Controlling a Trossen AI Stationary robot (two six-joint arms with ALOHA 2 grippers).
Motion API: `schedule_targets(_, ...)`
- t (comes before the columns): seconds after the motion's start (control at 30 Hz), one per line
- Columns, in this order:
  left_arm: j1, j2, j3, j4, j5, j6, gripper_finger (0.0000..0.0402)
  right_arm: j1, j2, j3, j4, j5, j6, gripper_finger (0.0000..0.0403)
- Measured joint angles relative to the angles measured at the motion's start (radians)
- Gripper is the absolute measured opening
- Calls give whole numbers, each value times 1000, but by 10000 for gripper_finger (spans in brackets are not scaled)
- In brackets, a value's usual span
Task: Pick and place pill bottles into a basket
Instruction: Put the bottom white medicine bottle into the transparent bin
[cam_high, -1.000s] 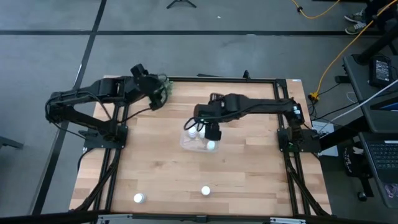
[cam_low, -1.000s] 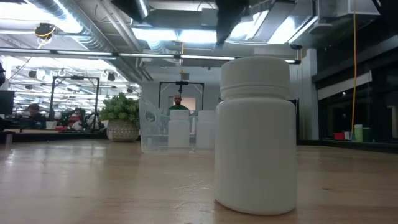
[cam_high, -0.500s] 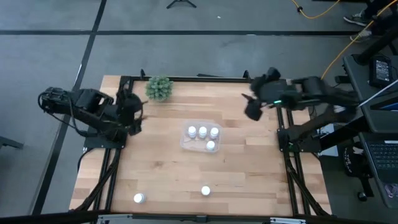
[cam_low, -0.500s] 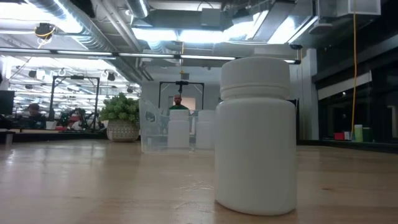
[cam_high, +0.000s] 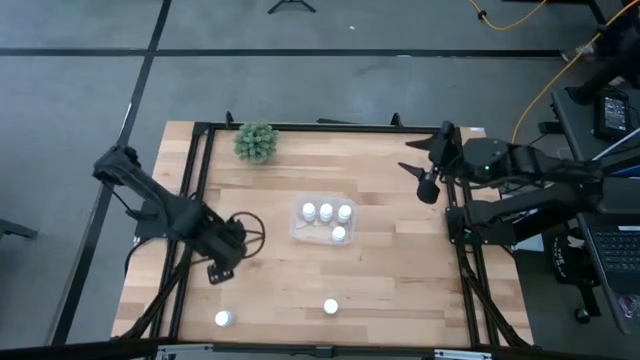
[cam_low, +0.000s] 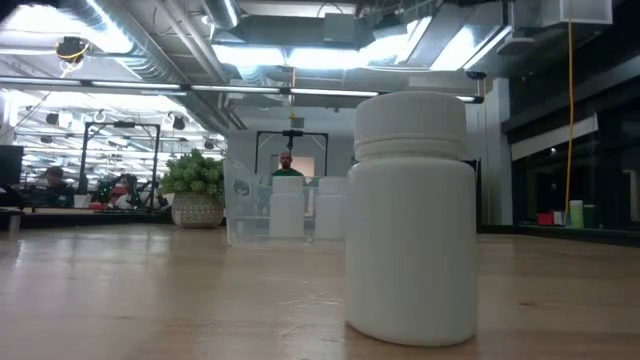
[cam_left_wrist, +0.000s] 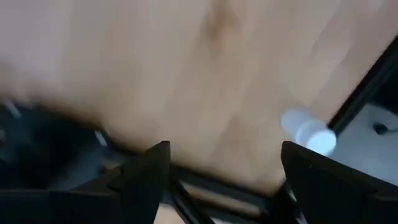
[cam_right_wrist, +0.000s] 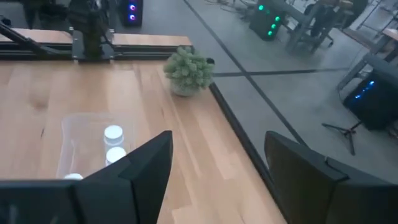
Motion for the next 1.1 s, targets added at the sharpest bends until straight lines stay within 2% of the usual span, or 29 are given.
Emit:
schedule_targets(0.13, -53, 54, -10, 24, 67, -158, 320, -44, -16, -50, 36, -6, -62, 255)
schedule_targets(0.23, -110, 76, -8, 142, 47, -284, 332, -70, -17, -61, 71, -20, -113, 255)
schedule_targets(0.33, -168, 103, -6, 248, -15, -434, 339, -90, -17, -61, 115, -52, -151, 255)
schedule_targets(0.4, -206, 128, -6, 281, -44, -531, 342, -101, -17, -61, 144, -91, -165, 255)
schedule_targets(0.67, -334, 241, -6, 385, -46, -835, 343, -127, -20, -61, 167, -201, -168, 255)
schedule_targets(0.83, -379, 310, -6, 475, -37, -919, 343, -127, -19, -61, 167, -222, -167, 255)
schedule_targets(0.97, -395, 375, -6, 497, 6, -925, 343, -126, -19, -61, 167, -244, -162, 255)
schedule_targets(1.1, -396, 420, -6, 500, 1, -924, 343, -126, -18, -61, 171, -255, -140, 255)
